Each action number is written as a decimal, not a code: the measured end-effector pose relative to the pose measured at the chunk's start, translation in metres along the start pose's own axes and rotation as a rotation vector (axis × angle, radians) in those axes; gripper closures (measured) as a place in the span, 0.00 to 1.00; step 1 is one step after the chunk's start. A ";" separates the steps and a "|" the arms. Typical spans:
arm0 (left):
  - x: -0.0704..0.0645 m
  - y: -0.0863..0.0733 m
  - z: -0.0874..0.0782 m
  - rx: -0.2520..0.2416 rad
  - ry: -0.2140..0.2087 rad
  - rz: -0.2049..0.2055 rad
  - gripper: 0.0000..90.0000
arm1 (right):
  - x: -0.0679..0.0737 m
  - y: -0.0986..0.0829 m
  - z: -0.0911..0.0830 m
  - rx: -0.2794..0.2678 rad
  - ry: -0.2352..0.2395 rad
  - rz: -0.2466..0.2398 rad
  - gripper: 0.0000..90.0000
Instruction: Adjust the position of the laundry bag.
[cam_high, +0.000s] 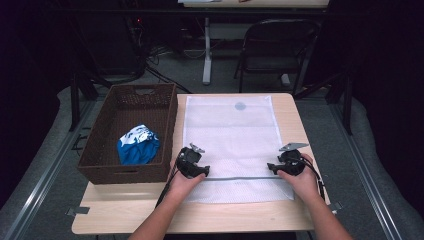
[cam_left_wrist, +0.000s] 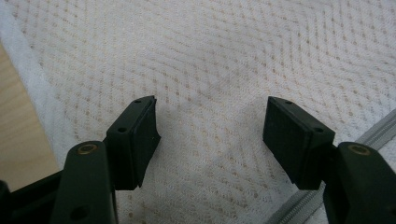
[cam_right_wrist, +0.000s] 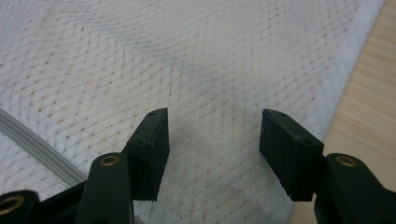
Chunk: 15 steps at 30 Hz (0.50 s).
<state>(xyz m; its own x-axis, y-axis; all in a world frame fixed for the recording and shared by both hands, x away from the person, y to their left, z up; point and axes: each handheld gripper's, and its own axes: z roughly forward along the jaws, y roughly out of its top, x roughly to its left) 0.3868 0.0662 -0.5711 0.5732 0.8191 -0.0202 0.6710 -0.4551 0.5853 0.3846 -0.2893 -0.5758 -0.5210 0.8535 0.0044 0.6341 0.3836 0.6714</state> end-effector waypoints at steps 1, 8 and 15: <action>0.000 0.000 -0.001 0.004 0.001 0.000 0.39 | 0.002 0.000 0.000 -0.003 0.001 0.000 0.47; 0.000 -0.005 -0.005 0.012 0.004 -0.006 0.39 | 0.008 -0.002 -0.002 0.006 0.004 -0.017 0.46; 0.000 -0.012 -0.011 0.031 0.002 -0.004 0.39 | 0.015 -0.005 -0.006 0.019 0.017 -0.032 0.44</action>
<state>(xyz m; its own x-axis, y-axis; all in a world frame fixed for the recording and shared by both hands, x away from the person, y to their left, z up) 0.3734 0.0752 -0.5689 0.5697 0.8216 -0.0209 0.6874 -0.4624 0.5601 0.3699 -0.2807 -0.5746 -0.5507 0.8347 -0.0039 0.6276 0.4172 0.6573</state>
